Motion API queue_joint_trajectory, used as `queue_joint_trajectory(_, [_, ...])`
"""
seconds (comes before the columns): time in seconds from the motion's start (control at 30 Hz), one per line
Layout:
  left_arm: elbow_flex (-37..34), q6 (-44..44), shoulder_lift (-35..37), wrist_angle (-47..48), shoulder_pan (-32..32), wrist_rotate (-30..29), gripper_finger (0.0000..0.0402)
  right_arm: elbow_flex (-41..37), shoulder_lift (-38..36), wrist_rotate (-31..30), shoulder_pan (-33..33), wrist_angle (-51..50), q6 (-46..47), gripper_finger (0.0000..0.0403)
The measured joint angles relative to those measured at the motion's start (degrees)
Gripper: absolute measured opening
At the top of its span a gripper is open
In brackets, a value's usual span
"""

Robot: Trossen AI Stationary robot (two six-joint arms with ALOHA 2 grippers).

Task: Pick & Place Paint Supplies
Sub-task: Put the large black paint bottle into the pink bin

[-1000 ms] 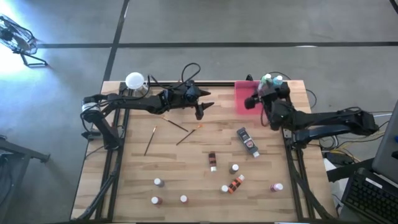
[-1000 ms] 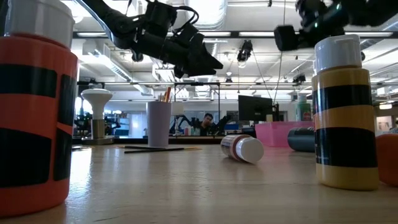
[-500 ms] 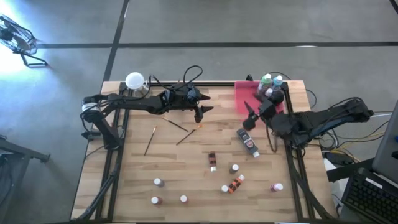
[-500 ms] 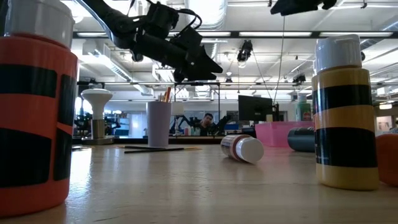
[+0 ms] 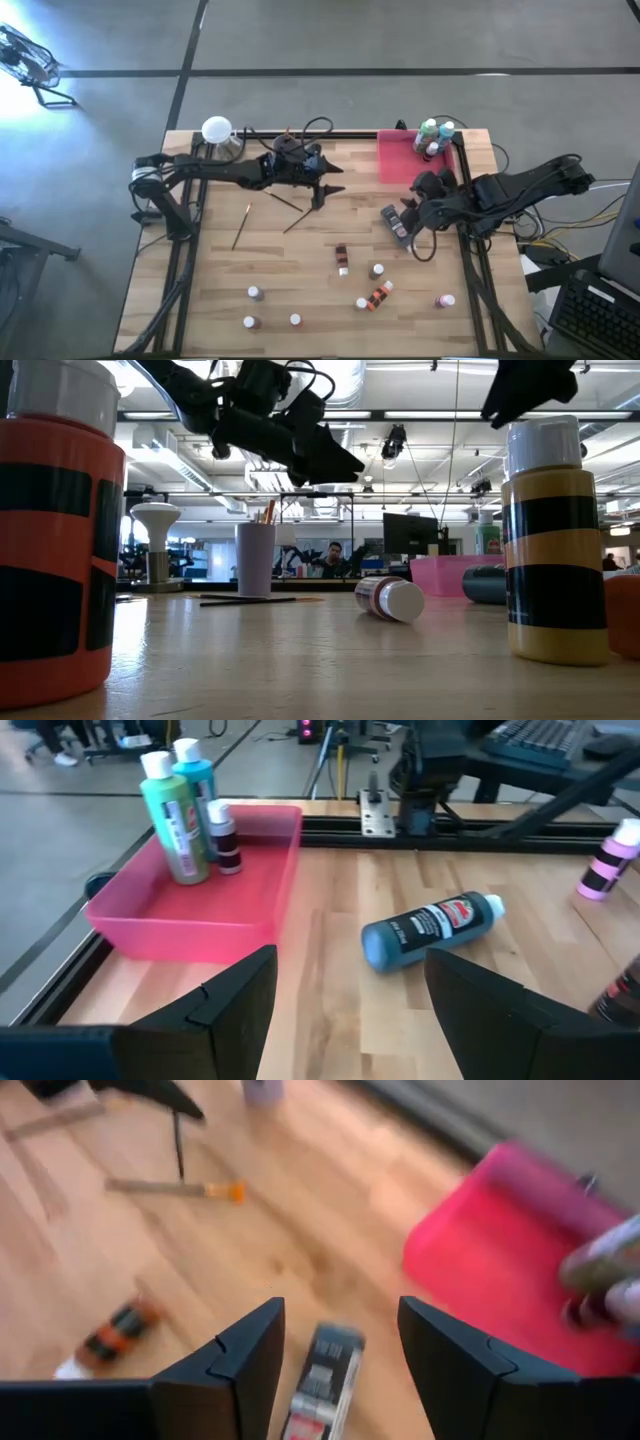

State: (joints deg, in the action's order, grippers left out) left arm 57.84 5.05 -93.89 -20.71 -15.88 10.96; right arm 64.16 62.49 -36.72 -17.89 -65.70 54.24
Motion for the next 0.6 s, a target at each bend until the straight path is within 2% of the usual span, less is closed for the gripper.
queue_joint_trajectory(0.13, [0.0, 1.78, 0.0, 0.06, 0.89, 0.0, 0.0259, -0.92, 1.25, 6.15, -0.94, 0.08, 1.88, 0.0183])
queue_joint_trajectory(0.37, [0.04, 1.71, -0.04, 2.52, 1.49, -0.02, 0.0259, -3.55, 3.2, 6.89, -2.14, 1.32, 8.52, 0.0181])
queue_joint_trajectory(0.6, [0.04, 1.61, -0.04, 2.37, 1.49, -0.04, 0.0259, -3.83, 6.22, 10.13, -2.14, 1.61, 14.22, 0.0214])
